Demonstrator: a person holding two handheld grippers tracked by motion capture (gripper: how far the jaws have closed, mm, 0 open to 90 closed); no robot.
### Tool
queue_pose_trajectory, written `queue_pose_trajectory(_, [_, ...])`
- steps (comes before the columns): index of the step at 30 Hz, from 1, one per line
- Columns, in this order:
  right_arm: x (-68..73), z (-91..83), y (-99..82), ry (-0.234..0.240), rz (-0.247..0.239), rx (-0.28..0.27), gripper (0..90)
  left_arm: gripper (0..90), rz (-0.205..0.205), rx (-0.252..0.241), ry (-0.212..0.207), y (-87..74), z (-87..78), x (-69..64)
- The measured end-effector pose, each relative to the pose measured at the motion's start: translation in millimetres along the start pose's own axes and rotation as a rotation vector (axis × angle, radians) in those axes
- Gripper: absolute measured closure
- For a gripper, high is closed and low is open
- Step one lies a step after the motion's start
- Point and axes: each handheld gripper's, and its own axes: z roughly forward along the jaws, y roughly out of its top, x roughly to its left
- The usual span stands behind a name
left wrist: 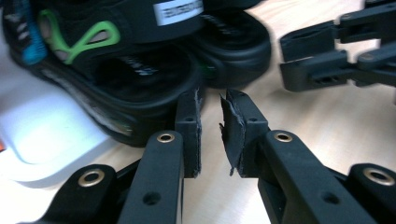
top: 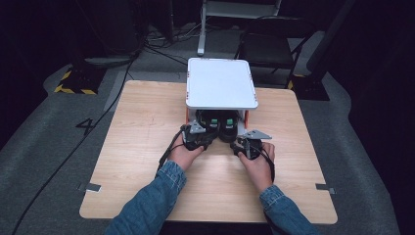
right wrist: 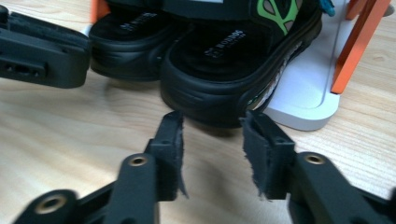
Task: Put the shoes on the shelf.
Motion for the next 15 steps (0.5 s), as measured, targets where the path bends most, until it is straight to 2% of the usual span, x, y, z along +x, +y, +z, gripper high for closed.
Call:
queue_pose_trajectory(1, [-0.8, 3.6, -0.1, -0.017, -0.006, -0.009, 52.0, 75.4, -0.027, -0.002, -0.011, -0.1, 0.9, 1.8])
queue_pose_trajectory(3, [-2.1, 8.2, 0.5, -0.019, -0.004, -0.029, 48.3, 74.8, -0.065, -0.005, -0.027, 1.2, 0.9, 4.4])
queue_pose_trajectory(6, [-5.1, 12.9, 4.1, 0.008, -0.011, -0.024, 44.2, 73.2, -0.046, 0.001, -0.017, 2.5, 2.2, 5.1])
queue_pose_trajectory(10, [-11.3, 18.5, 10.2, 0.034, -0.032, -0.029, 45.2, 71.8, -0.048, 0.000, -0.003, 5.2, 5.6, 9.0])
queue_pose_trajectory(14, [-17.5, 29.6, 16.2, 0.027, -0.038, -0.042, 45.4, 67.2, -0.054, -0.001, 0.015, 8.7, 11.3, 15.2])
queue_pose_trajectory(15, [-19.7, 33.0, 18.9, 0.028, -0.038, -0.039, 45.2, 67.1, -0.055, 0.000, 0.033, 9.6, 13.9, 17.9])
